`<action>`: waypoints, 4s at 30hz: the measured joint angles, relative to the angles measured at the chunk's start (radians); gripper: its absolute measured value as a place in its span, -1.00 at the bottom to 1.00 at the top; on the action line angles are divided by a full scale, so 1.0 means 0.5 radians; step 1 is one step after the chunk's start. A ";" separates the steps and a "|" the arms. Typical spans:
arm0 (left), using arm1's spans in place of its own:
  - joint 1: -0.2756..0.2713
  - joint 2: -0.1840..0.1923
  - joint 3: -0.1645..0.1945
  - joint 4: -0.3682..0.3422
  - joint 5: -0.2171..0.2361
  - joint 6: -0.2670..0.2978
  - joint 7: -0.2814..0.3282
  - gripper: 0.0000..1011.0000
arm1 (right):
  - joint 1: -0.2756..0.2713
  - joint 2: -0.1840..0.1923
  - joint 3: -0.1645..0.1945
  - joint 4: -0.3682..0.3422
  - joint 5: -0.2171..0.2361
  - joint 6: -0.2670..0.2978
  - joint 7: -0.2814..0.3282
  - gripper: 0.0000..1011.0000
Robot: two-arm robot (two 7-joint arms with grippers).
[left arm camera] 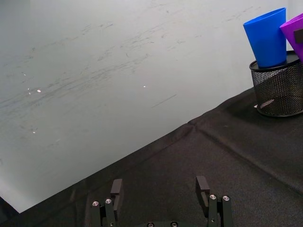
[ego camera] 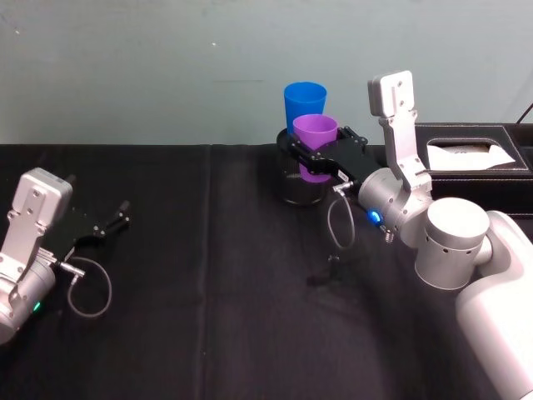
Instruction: Pick up one cup with a gripper and tap it against the other cup.
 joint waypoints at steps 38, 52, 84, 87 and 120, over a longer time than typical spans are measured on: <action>0.000 0.000 0.000 0.000 0.000 0.000 0.000 0.98 | 0.000 0.000 0.000 0.000 0.000 0.000 0.000 0.43; 0.000 0.000 0.000 0.000 0.000 0.000 0.000 0.98 | 0.000 0.000 0.000 0.000 0.000 0.000 0.000 0.43; 0.000 0.000 0.000 0.000 0.000 0.000 0.000 0.98 | 0.000 0.000 0.000 0.000 0.000 0.000 0.000 0.43; 0.000 0.000 0.000 0.000 0.000 0.000 0.000 0.98 | 0.000 0.000 0.000 0.000 0.000 0.000 0.000 0.43; 0.000 0.000 0.000 0.000 0.000 0.000 0.000 0.98 | 0.000 0.000 0.000 0.000 0.000 0.000 0.000 0.43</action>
